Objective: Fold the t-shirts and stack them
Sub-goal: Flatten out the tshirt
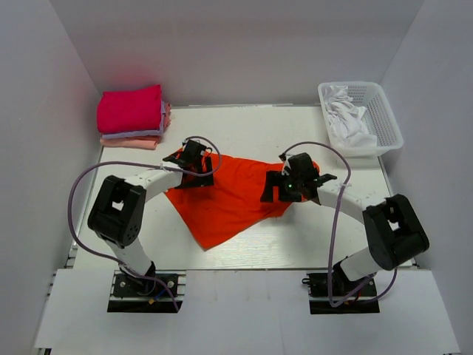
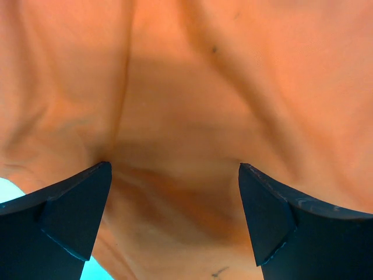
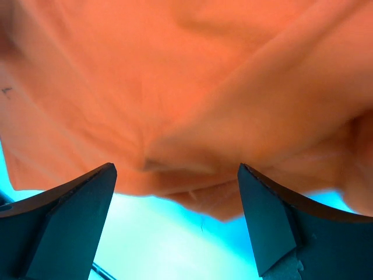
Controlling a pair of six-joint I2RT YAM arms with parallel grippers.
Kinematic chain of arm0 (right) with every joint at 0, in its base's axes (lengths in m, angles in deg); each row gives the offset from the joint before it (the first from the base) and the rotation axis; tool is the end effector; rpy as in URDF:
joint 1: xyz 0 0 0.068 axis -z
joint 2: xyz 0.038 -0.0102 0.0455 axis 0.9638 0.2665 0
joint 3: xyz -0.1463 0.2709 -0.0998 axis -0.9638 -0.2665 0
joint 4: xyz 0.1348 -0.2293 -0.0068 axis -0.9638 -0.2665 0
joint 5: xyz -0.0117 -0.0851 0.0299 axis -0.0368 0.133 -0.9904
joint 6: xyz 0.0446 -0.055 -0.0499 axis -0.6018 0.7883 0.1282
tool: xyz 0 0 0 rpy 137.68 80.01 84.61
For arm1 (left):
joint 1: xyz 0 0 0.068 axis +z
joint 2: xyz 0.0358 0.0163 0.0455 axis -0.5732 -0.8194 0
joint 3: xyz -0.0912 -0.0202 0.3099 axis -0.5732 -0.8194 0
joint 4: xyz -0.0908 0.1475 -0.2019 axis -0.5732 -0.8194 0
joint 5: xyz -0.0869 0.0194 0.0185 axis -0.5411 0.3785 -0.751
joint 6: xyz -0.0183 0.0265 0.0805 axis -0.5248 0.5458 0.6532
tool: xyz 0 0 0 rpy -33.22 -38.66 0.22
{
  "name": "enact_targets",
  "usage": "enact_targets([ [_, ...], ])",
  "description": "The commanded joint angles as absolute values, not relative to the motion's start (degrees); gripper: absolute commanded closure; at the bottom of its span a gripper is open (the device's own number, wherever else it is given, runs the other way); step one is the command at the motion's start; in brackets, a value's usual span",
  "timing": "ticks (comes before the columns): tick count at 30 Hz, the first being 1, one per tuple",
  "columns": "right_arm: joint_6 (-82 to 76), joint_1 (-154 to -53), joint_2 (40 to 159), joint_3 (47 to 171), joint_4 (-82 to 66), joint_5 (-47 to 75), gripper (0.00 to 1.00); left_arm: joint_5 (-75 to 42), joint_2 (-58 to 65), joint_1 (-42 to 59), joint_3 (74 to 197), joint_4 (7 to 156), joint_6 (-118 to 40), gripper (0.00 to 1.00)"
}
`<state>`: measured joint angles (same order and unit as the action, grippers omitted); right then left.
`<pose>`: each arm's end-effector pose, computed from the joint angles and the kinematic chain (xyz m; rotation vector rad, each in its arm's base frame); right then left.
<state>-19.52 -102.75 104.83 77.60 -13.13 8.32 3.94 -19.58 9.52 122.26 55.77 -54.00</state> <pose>0.2776 0.1690 0.1947 -0.2181 2.4929 0.6785 0.3358 -0.1417 0.1833 -0.1025 2.6231 -0.0244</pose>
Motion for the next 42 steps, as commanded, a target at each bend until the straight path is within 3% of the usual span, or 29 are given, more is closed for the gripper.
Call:
enact_targets([
  [1,-16.2,-103.1,100.1,83.0,-19.4,13.4,0.1,6.3,-13.9,8.3,127.0,51.8,-51.1,0.0],
  [5,-14.7,-102.9,95.1,83.6,-22.6,19.7,0.1,3.9,-5.6,6.4,124.9,48.1,-51.8,0.0],
  [8,-17.0,-102.9,91.6,82.3,-24.0,24.1,0.1,-4.8,1.7,3.2,119.5,49.5,-52.5,0.0],
  [13,-19.0,-102.4,88.4,80.3,-27.6,33.5,0.1,-13.1,-4.0,-6.0,116.1,49.7,-57.6,0.0],
  [17,-19.9,-101.5,86.5,78.9,-31.3,38.0,0.1,-9.9,-8.9,-15.8,117.7,45.0,-61.9,0.0],
  [22,-19.7,-100.6,81.9,76.5,-31.3,36.7,0.1,-3.7,1.1,-19.0,119.3,39.6,-65.4,0.0],
  [27,-20.0,-100.2,81.5,76.0,-31.5,37.0,0.1,1.0,1.3,-20.2,118.5,27.5,-70.3,0.0],
  [34,-21.2,-99.2,83.3,76.0,-31.2,38.1,0.1,-2.3,4.9,-21.5,109.0,28.2,-77.2,0.0],
  [42,-21.0,-98.0,85.9,76.0,-30.6,36.9,0.1,1.2,6.5,-21.5,103.8,42.8,-73.3,0.0],
])
